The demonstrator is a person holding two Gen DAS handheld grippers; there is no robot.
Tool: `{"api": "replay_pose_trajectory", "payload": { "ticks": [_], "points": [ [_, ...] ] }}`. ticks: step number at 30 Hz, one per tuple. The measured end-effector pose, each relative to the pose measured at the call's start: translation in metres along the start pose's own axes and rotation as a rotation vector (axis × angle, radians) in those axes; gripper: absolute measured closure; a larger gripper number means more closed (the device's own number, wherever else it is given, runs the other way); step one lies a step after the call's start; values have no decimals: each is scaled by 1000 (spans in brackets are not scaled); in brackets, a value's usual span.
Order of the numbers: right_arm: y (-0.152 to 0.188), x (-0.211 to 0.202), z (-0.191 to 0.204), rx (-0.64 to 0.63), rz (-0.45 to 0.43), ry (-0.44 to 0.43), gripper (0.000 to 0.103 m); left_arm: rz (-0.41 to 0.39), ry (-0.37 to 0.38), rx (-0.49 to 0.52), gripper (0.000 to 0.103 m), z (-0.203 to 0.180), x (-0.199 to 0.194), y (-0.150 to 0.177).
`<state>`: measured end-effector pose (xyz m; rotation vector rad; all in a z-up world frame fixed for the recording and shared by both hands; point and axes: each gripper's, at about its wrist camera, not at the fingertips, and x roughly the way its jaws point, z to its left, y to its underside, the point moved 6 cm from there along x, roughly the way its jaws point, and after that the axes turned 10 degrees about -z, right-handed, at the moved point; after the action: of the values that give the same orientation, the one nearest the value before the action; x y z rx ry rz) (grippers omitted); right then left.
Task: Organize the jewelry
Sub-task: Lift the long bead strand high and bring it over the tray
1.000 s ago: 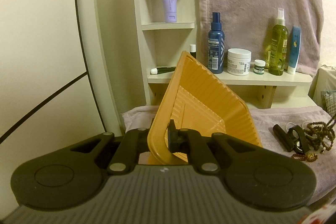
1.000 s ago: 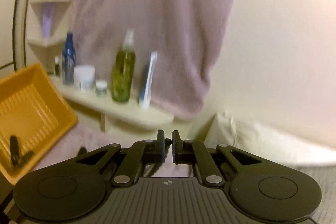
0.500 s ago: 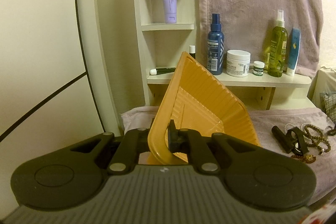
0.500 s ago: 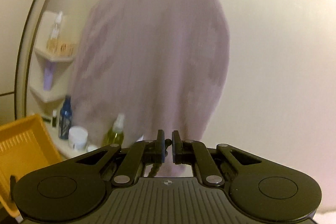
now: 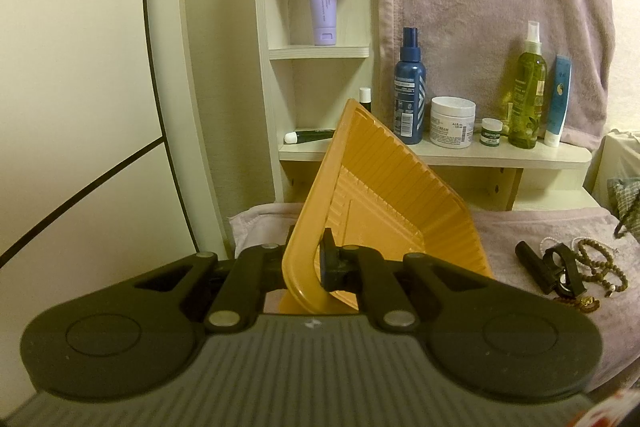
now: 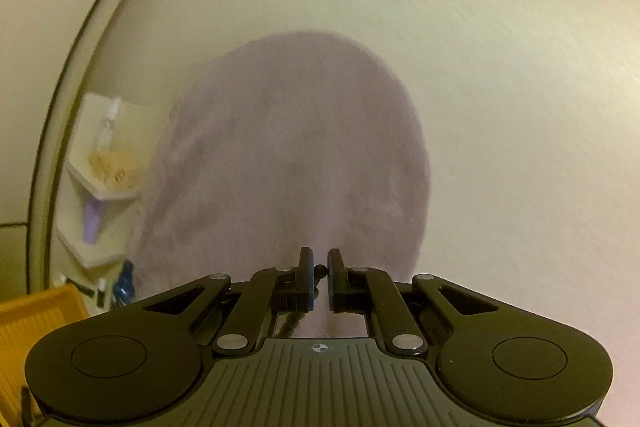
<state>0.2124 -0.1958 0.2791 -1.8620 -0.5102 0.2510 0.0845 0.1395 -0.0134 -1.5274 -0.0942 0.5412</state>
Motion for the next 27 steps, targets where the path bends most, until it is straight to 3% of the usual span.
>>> {"api": "replay_pose_trajectory", "payload": {
  "ticks": [6,16,21,27],
  "points": [
    [-36,9,25,33,-62,-92,97,1,2,-4,96,0,0,0],
    [-79,41,111,36,-127,-287,97,6,7,-10,96,2,2,0],
    [-73,62,146,41,-96,-347,97,10,11,-16,96,4,3,0],
    [-42,71,181,84,-6,-434,97,12,11,-19,96,4,5,0]
  ]
}}
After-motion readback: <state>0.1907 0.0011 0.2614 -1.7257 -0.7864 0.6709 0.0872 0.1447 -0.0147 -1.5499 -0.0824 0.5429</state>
